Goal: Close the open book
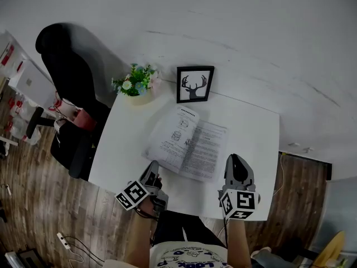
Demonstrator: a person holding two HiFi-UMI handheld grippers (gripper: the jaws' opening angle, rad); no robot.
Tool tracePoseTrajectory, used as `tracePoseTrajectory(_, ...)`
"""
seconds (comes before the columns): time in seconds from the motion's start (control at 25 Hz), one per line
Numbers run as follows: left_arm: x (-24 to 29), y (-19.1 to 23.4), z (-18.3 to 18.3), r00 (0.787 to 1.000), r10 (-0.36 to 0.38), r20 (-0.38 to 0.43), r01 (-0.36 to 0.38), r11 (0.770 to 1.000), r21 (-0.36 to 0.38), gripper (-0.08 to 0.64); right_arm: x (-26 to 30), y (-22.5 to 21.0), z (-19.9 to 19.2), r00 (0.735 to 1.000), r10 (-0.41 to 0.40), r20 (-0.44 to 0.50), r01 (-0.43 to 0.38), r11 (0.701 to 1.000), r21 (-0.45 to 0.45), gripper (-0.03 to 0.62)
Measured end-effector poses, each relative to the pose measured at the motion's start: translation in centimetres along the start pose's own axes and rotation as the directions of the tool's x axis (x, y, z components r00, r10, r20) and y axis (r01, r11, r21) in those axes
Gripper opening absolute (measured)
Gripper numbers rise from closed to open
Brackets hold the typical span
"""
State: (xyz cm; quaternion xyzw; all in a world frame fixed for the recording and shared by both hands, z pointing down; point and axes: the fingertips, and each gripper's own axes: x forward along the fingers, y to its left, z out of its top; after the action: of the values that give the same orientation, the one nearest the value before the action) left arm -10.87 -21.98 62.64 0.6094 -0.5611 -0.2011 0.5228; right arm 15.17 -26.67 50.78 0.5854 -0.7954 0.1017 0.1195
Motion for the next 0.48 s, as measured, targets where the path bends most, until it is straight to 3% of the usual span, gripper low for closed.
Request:
tracePoseTrajectory(0.24,0.7,-2.7,-1.2,0.998,-0.037,-0.054,0.043,0.993,0.109,0.031,-0.8,-0.9,0.3,1.000,-0.016,0.010,0.016,1.000,0.007,0.040)
tracePoseTrajectory(0.48,1.2,-4.1,-3.1,0.992,-0.061,-0.108,0.077,0.986,0.151,0.031,-1.9,-2.2,0.4,0.999,-0.045,0.018,0.045,0.999,0.011,0.040)
